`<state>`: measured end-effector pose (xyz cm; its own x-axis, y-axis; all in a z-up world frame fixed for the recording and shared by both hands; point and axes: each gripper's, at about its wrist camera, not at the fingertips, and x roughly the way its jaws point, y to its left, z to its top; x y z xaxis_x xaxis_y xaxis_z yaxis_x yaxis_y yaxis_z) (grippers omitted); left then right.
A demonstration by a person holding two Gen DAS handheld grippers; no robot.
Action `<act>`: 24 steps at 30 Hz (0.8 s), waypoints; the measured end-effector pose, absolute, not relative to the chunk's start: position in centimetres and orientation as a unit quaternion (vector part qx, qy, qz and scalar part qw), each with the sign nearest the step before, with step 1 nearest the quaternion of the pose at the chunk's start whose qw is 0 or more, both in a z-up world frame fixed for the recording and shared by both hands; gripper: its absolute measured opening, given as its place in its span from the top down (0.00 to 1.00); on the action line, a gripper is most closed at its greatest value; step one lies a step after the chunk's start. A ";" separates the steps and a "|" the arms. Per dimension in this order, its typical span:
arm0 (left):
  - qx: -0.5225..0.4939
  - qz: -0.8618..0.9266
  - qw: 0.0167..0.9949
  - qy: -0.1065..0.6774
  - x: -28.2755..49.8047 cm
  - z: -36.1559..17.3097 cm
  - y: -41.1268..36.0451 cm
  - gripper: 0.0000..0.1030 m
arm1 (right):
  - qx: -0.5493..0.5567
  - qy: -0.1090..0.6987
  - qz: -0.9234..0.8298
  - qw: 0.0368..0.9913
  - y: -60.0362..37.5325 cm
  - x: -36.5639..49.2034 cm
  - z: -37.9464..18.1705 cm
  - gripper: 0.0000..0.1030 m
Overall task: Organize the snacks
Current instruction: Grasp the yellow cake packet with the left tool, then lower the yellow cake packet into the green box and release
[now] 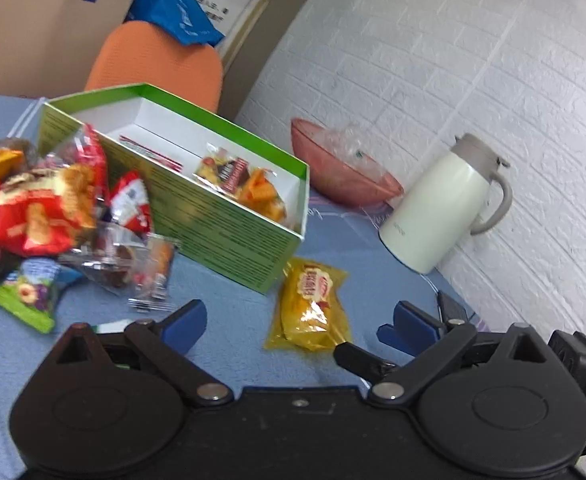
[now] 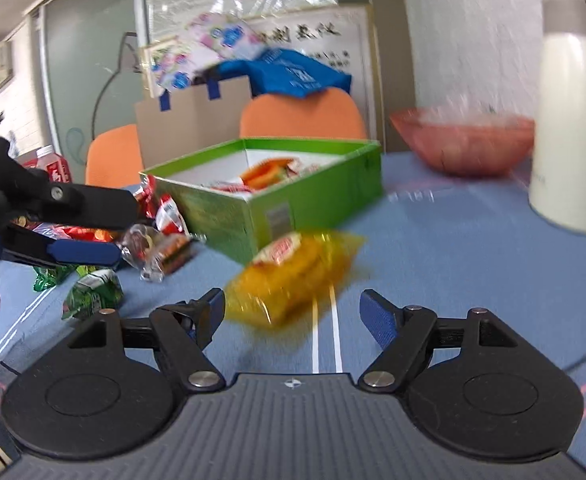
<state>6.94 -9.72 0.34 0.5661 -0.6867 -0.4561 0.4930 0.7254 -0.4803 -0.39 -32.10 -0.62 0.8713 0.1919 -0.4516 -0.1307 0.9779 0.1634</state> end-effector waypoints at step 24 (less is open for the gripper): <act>-0.144 -0.381 0.821 0.400 12.9 -3.3 -15.2 0.26 | 0.080 0.265 0.086 0.957 -30.5 2.7 -1.9 0.25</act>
